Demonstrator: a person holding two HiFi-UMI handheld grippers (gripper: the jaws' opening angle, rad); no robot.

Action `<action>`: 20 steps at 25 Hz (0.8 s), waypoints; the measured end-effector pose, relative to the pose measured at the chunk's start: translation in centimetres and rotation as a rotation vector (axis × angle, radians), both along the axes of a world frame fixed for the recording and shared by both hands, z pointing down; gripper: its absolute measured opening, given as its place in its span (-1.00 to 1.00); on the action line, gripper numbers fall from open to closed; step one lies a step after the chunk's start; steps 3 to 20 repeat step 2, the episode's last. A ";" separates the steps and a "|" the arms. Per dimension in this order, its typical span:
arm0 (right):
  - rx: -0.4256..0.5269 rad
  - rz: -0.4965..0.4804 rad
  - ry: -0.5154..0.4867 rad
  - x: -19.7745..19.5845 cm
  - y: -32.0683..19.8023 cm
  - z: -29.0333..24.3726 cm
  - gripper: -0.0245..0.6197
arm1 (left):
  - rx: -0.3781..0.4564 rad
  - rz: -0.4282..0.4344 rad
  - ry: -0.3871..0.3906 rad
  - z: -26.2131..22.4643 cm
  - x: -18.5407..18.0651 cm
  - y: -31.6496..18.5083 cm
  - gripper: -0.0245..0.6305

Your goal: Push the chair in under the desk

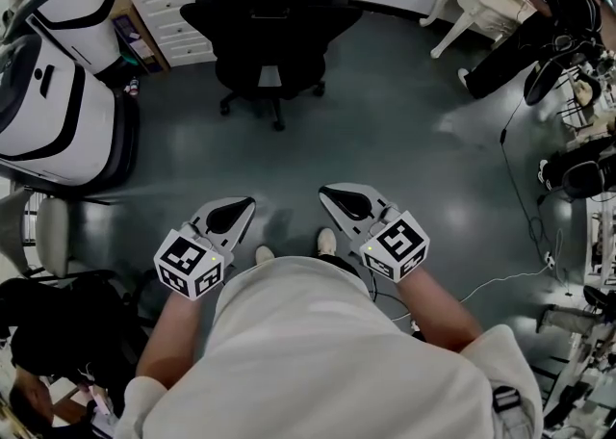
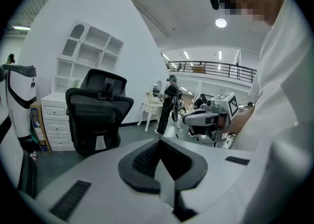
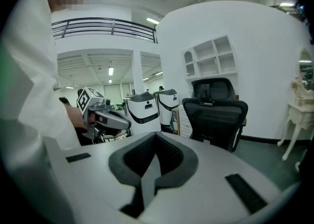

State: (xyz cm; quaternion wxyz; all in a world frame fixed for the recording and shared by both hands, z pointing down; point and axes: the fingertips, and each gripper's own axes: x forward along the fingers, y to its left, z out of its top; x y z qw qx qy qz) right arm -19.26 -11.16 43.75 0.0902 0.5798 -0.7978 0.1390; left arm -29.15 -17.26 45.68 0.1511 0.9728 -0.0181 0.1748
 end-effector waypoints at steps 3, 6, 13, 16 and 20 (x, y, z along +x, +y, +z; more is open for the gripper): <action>-0.011 0.003 0.000 -0.6 0.0 0.1 -0.91 | -0.001 0.007 -0.006 0.1 -0.5 0.0 -0.93; -0.011 0.003 0.000 -0.6 0.0 0.1 -0.91 | -0.001 0.007 -0.006 0.1 -0.5 0.0 -0.93; -0.011 0.003 0.000 -0.6 0.0 0.1 -0.91 | -0.001 0.007 -0.006 0.1 -0.5 0.0 -0.93; -0.011 0.003 0.000 -0.6 0.0 0.1 -0.91 | -0.001 0.007 -0.006 0.1 -0.5 0.0 -0.93; -0.011 0.003 0.000 -0.6 0.0 0.1 -0.91 | -0.001 0.007 -0.006 0.1 -0.5 0.0 -0.93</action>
